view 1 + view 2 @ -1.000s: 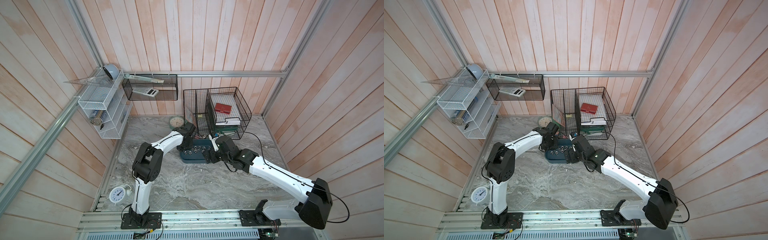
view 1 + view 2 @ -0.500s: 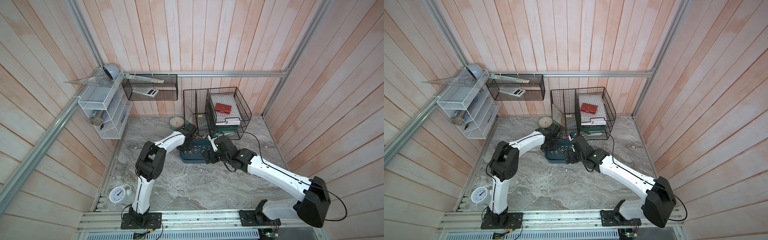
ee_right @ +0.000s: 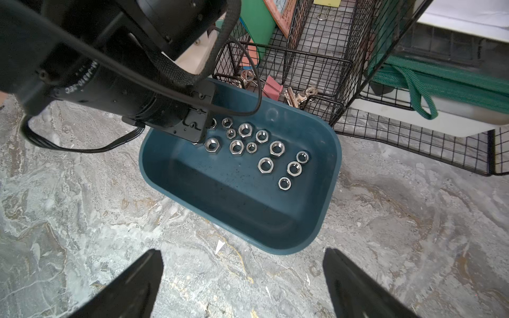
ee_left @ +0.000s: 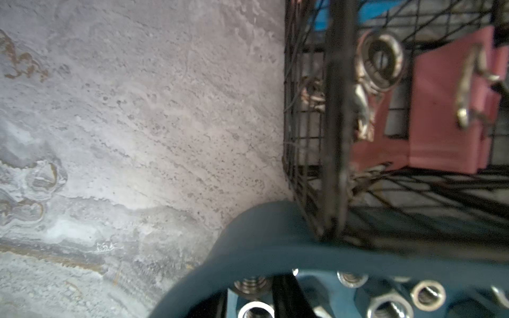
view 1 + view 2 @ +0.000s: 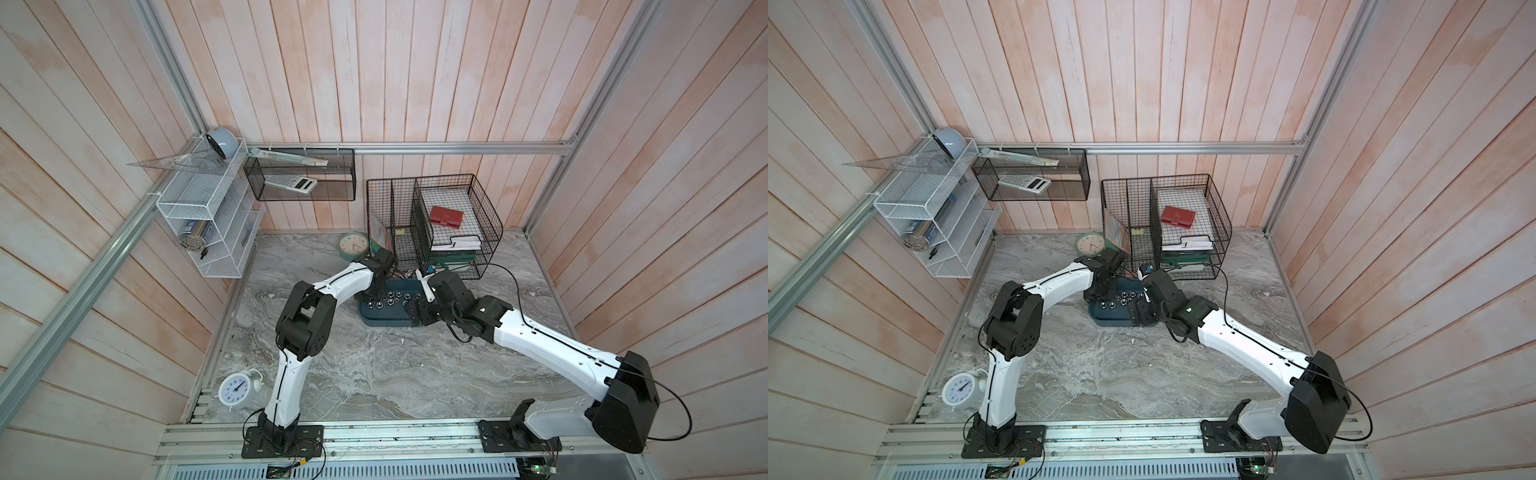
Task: Put the nuts on the desktop into the storage box
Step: Place the nut in the storage box.
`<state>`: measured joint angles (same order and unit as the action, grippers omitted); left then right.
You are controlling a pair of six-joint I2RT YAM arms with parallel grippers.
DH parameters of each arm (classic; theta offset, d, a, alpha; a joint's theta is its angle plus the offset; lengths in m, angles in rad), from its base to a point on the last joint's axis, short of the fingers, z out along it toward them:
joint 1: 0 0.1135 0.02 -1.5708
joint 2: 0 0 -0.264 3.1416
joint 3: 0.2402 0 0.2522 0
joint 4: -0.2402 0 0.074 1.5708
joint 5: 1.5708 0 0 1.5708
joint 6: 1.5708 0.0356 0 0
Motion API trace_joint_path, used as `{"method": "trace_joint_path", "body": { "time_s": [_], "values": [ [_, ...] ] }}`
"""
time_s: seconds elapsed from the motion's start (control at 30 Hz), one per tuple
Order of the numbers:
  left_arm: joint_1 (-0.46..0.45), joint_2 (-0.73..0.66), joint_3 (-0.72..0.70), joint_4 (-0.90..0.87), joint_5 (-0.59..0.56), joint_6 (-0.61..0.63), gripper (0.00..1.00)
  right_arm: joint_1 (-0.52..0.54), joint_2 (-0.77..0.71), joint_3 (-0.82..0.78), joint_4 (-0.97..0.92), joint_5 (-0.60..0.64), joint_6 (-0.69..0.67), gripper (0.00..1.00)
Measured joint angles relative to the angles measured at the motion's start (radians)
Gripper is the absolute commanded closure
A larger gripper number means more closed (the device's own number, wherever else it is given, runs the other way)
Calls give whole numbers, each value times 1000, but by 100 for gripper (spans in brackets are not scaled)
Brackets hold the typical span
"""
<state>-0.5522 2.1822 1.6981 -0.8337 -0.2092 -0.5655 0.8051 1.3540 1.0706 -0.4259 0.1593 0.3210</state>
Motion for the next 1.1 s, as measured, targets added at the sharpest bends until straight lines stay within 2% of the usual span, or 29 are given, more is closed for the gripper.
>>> {"method": "trace_joint_path", "body": {
  "time_s": [0.4,1.0,1.1],
  "values": [
    [2,0,-4,43,74,5,73,-2,7,6,-1,0,0,2],
    [2,-23,-39,41,18,4,73,-2,13,16,-1,-1,0,2],
    [2,-24,-41,41,18,2,67,-2,17,17,-1,-1,0,2]
  ]
}}
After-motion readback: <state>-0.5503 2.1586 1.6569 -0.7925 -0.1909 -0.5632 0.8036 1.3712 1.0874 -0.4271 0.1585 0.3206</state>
